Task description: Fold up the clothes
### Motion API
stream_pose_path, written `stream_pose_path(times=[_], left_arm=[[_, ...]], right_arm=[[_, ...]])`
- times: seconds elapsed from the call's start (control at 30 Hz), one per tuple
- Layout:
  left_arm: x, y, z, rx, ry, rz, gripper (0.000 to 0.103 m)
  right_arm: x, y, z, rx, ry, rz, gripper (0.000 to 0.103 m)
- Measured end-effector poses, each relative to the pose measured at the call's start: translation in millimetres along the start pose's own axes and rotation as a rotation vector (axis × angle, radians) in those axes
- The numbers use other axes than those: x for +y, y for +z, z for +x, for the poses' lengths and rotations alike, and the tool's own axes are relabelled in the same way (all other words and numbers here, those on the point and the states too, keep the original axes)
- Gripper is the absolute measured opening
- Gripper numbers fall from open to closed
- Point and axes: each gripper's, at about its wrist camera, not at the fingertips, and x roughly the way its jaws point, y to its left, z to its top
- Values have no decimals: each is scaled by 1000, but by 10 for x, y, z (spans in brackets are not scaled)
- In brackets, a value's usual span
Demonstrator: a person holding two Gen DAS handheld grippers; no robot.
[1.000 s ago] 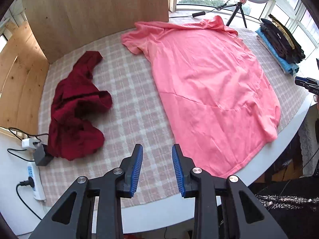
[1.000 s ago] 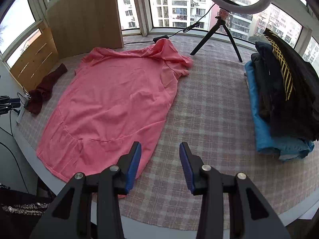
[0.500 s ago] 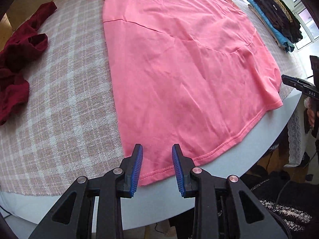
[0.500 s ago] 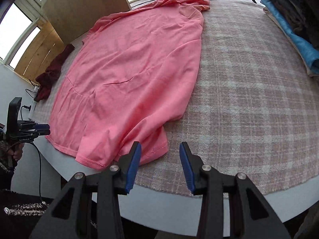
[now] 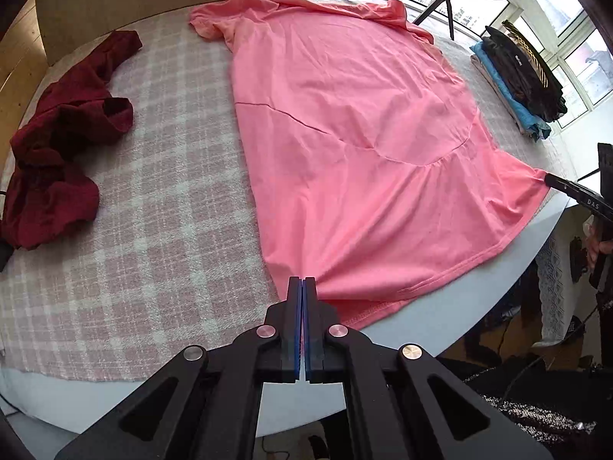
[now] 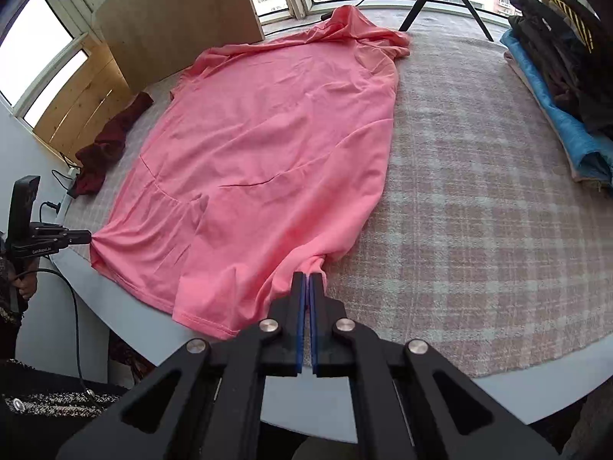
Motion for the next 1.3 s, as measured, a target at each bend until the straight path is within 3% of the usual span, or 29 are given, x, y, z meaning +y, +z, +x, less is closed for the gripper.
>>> stream_pose_path(times=[0.13,0.23,0.4,0.5,0.63,0.73,0.97,1.0,1.07,1.1,1.2,1.3], left_arm=[[223,90,-82,-12,-10,-16,0],[264,131,95,31,-33,-6,0],[148,168,279,60,45,65,1],[179,22,184,58,36,60,15],[46,-285,207,85,36,115,22],[-73,-393,319,105,50,150,22],[-322,-385,423,70,92,248,22],[-322,-384,455,77,92,249,20],[-324,-383,519,91,90,252,6],[-312,-382,546,96,93,247,1],[-168,-385,467,79,102,181,1],[124,-451,103,-5,62,45,1]], right_arm=[[-183,70,-492,-98,-57,69,2],[-375,57,-325,-50,-85,131,2],[-508,53,108,36,-120,134,2],[-580,35,177,54,-113,148,2],[-667,0,186,70,-95,173,2],[-668,-32,220,89,-88,173,2],[-617,32,293,115,-76,141,2],[-615,43,290,115,-76,138,2],[-627,52,286,117,-76,138,2],[-635,52,285,117,-76,140,2],[-647,42,279,116,-73,146,2],[-594,28,239,109,-61,142,2]])
